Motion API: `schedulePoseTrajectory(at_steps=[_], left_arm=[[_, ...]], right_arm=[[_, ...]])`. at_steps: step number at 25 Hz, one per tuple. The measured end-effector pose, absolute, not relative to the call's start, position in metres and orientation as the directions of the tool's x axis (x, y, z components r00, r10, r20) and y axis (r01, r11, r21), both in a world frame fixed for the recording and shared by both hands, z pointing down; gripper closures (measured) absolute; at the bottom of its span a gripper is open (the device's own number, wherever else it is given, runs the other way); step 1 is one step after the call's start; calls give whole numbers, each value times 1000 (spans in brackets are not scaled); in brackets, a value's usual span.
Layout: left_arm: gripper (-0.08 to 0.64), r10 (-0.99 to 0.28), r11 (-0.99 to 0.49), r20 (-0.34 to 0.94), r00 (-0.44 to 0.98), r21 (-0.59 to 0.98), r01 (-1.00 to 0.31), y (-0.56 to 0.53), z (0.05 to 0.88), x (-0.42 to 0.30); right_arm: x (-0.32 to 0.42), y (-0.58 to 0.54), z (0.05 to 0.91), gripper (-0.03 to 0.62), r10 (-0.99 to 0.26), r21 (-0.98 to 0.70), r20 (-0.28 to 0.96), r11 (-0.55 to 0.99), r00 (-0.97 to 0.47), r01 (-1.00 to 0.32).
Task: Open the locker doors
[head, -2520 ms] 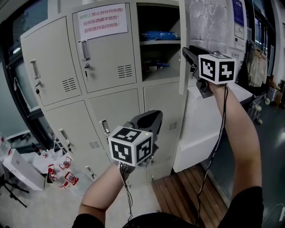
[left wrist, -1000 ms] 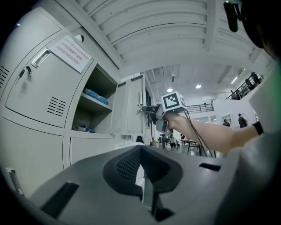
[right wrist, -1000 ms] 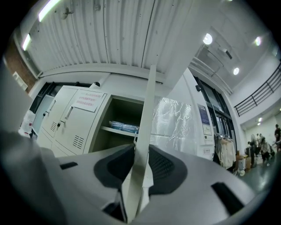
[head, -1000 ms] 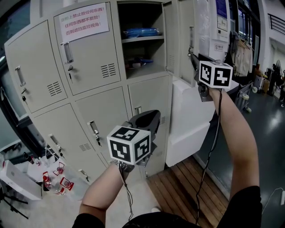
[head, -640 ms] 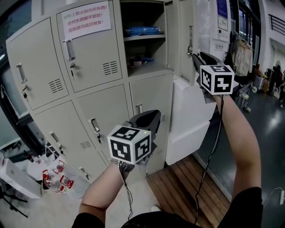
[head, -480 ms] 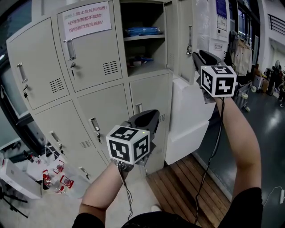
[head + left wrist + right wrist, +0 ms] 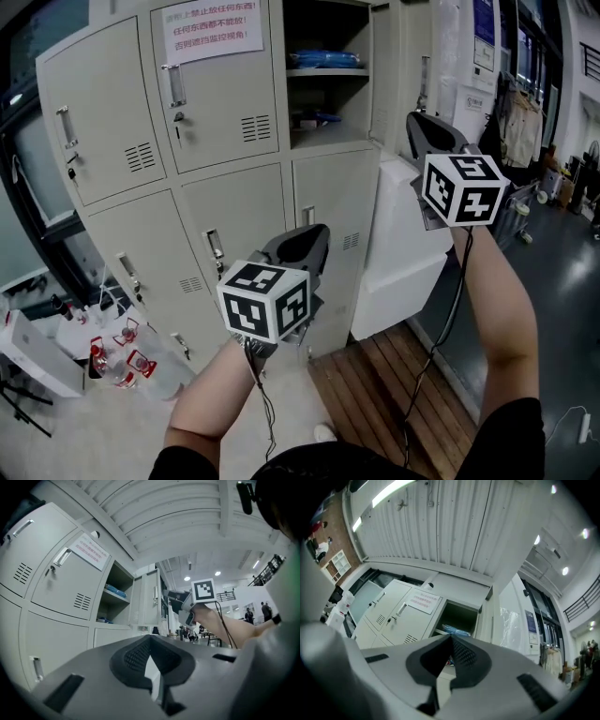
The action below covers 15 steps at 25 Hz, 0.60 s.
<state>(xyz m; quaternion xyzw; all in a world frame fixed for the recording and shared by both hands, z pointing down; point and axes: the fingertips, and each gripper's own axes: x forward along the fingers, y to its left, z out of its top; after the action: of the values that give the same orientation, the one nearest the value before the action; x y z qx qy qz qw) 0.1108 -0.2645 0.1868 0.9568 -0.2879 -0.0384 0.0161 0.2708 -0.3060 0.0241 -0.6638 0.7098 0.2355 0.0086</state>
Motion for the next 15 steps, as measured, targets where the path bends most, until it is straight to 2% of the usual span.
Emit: schedulePoseTrajectory(at_steps=[15], left_arm=[[561, -745, -666, -46, 666, -24, -746, -284, 224, 18]], right_arm=[[193, -345, 140, 592, -945, 177, -194, 232, -265, -957]])
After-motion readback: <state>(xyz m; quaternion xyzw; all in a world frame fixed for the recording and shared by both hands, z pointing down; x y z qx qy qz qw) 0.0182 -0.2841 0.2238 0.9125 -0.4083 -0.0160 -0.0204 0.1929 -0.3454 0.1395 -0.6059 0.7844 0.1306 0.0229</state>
